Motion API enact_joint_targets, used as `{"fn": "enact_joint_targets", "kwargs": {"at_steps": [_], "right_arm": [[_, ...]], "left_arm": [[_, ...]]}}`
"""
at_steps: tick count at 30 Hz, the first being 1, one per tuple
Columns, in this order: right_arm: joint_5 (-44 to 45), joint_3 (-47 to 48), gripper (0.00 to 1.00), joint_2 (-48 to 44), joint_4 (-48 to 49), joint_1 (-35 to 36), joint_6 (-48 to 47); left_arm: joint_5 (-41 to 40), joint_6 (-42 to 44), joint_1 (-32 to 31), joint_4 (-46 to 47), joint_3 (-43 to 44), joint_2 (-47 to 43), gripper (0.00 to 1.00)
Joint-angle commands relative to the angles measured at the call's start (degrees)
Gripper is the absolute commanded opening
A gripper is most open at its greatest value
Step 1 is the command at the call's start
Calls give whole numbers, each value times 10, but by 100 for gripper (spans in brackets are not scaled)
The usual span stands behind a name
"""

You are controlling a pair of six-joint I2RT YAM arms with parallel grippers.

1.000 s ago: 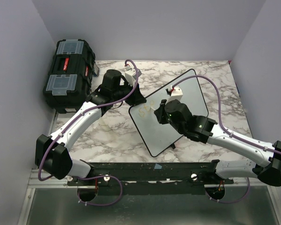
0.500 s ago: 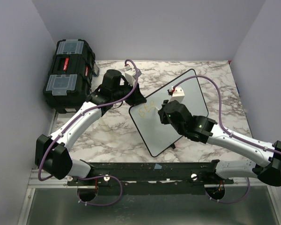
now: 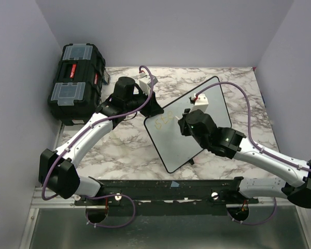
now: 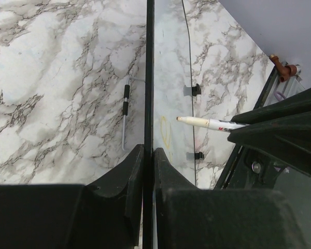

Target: Write a sentence on the whiteboard

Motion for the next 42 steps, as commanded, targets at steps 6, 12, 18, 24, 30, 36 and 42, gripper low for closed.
{"fn": "enact_joint_targets", "kwargs": {"at_steps": [6,12,18,24,30,36,42], "right_arm": [[11,67,0,7,-7,-2,-13],[23,91,1,30,-12,-9,-15],[9,102,1,43,-18,-21,-16],[-27,90,1,40,-19,-47,-5],[-65,85,1,32,-13,-65,0],[-81,77,1,36,-8,-71,4],[-90,70,1,38,-6,-76,6]], "left_arm": [[19,9,-6,28,9,-19,0],[19,11,-6,24,8,-25,0],[19,13,-6,25,5,-32,0],[23,11,-6,29,4,-32,0],[24,11,-5,31,3,-30,0],[25,9,-6,33,2,-28,0],[23,10,-6,32,2,-29,0]]}}
